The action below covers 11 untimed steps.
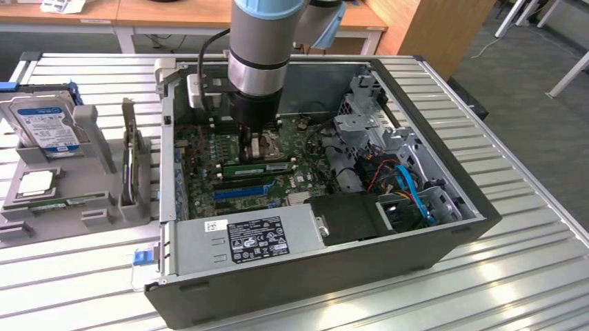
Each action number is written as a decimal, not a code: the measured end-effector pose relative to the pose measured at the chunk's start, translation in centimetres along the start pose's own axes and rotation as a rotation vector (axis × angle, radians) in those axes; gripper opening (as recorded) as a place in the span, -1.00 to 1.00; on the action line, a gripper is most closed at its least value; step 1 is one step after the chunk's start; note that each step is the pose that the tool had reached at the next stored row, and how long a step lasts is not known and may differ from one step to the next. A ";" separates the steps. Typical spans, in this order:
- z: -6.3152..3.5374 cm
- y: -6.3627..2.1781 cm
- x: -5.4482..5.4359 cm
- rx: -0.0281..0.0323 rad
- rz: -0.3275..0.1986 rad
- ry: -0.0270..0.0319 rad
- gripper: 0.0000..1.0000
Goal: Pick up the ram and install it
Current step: 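Press down the ram until it locks into place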
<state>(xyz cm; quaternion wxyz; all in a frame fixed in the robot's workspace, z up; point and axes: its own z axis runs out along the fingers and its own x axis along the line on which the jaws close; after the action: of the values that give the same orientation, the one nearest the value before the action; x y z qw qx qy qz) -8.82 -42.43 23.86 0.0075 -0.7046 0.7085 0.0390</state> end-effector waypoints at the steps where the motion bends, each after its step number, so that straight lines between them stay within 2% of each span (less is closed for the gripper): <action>1: 0.10 0.00 0.0 0.0000 0.000 0.0000 -0.80; 5: 0.59 -0.03 0.0 0.0000 0.000 0.0000 -0.80; 11: 0.68 -0.03 0.0 0.0000 0.000 0.0002 -0.80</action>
<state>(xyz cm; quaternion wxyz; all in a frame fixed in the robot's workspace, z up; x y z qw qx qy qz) -8.82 -42.43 23.18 0.0074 -0.7046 0.7085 0.0389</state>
